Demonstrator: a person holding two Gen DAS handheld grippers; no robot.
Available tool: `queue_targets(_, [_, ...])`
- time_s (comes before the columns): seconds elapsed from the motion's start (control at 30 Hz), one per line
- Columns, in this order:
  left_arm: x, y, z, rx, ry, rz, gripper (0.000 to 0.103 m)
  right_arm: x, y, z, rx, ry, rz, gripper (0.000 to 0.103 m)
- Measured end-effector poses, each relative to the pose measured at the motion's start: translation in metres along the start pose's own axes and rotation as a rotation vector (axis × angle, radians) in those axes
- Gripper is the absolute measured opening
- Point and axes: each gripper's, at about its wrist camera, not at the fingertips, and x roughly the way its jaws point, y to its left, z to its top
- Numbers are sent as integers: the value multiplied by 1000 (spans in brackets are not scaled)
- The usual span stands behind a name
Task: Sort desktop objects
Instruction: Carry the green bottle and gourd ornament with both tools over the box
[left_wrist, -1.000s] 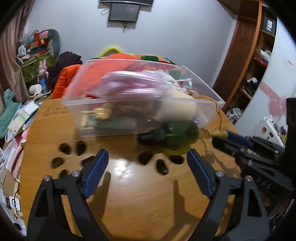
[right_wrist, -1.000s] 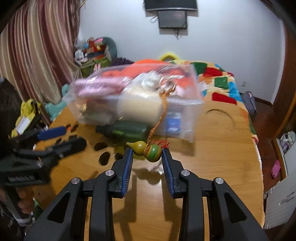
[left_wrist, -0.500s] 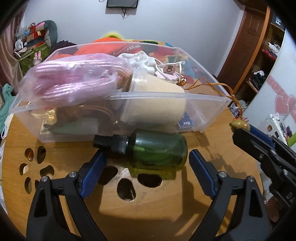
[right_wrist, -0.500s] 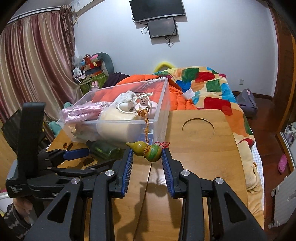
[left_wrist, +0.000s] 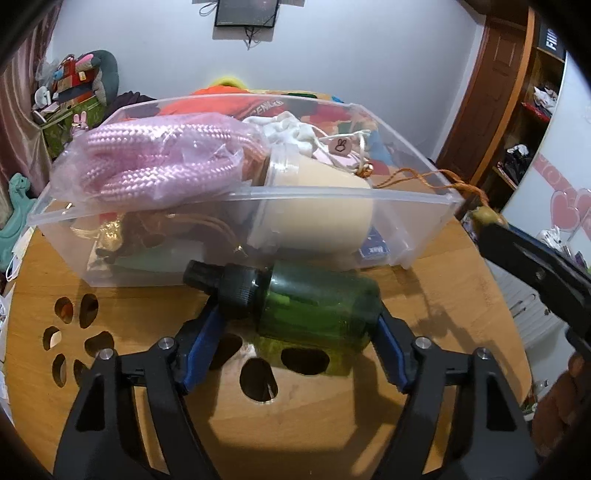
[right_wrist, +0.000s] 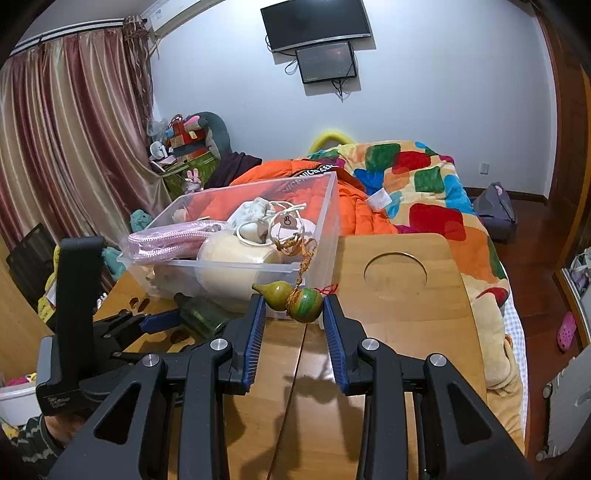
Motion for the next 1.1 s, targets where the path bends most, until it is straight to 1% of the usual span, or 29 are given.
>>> queue_targets(0.13, [-16,-2,2,26,-40,-8,74,-1,5,7,-23,-7,-13,29])
queue_targets(0.43, [-59,-2,6,38,-131,-43,74,4,14,27,-80,-20,-44,29])
queue_targets(0.57, [-79,11,19,24,-178,-50,74,6,17,39,-106,-27,-44,29])
queue_targets(0.63, [-88,18,29,21,-195,-56,74,7,20,48,-134,-32,-58,29])
queue_targets(0.7, [-93,25,39,21,-207,-47,74,7,23,56,-159,-45,-67,29])
queue_targets(0.8, [-98,39,57,10,-237,-12,74,10,26,65,-168,-53,-61,29])
queue_targets(0.9, [-97,52,69,-8,-246,-9,74,20,28,69,-163,-39,-51,29])
queue_targets(0.93, [-94,57,74,-11,-248,3,74,25,28,69,-161,-29,-43,29])
queue_targets(1.1, [-70,70,91,-11,-219,46,74,50,30,62,-159,22,-34,29])
